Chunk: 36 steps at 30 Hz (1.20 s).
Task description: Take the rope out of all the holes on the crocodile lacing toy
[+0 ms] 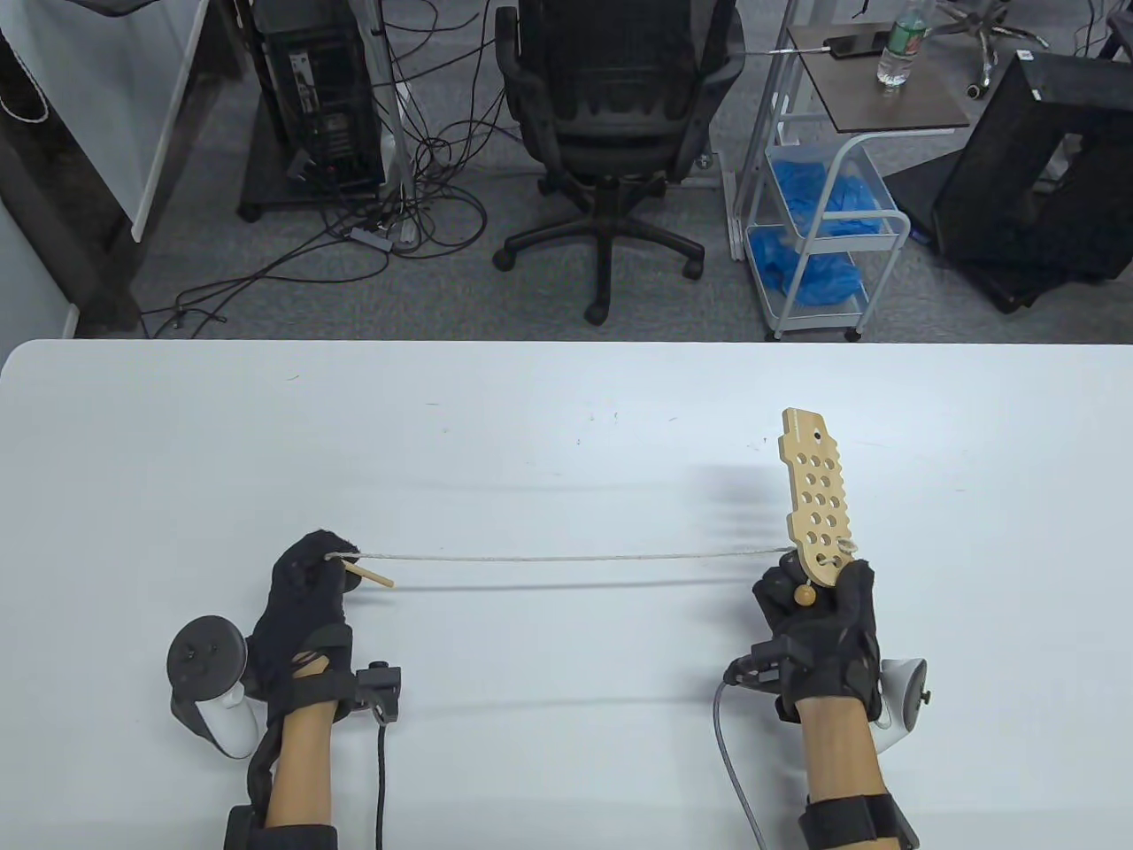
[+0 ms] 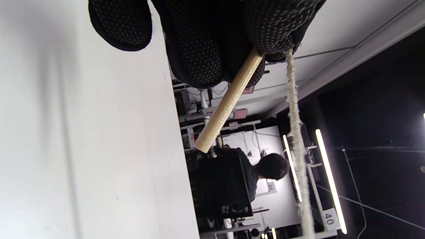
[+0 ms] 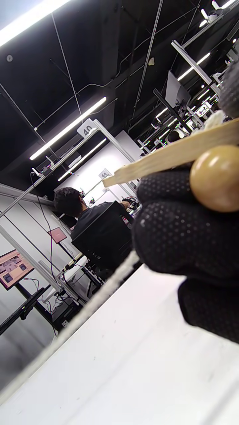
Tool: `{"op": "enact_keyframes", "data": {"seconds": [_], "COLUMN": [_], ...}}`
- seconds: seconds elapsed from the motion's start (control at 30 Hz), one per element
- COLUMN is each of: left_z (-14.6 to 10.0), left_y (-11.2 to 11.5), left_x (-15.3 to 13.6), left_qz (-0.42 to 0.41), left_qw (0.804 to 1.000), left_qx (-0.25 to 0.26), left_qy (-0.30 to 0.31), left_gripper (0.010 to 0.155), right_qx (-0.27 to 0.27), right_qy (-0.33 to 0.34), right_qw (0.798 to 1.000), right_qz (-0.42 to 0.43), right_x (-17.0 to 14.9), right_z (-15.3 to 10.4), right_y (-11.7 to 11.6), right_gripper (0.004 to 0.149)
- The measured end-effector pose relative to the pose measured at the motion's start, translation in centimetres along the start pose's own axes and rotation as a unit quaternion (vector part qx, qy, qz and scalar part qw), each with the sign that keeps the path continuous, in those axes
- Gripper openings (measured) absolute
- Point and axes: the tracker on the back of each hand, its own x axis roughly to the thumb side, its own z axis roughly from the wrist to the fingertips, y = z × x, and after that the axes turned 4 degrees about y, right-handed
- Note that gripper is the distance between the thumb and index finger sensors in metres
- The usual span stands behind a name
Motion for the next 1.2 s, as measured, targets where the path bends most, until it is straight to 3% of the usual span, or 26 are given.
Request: {"op": "enact_keyframes", "data": {"seconds": [0.8, 1.03, 1.2], "left_z": [-0.5, -0.7, -0.6], "left_y": [-1.6, -2.1, -1.7], "left_x": [-0.4, -1.1, -1.2], "left_qz": [-0.027, -0.076, -0.096], "left_qw": [0.997, 0.991, 0.990], "left_qx": [0.075, 0.103, 0.090], "left_qy": [-0.019, -0.045, -0.052], "left_gripper": [0.044, 0.044, 0.043], "right_qx": [-0.003, 0.005, 0.025], "right_qy": [0.003, 0.004, 0.004], "right_qw": [1.000, 1.000, 1.000], "right_qz": [0.005, 0.004, -0.016], "right_x": [-0.1, -0.1, -0.4], "right_z": [-0.2, -0.3, -0.2], "right_y": [-0.1, -0.3, -0.8], "right_gripper": [0.053, 0.054, 0.053]}}
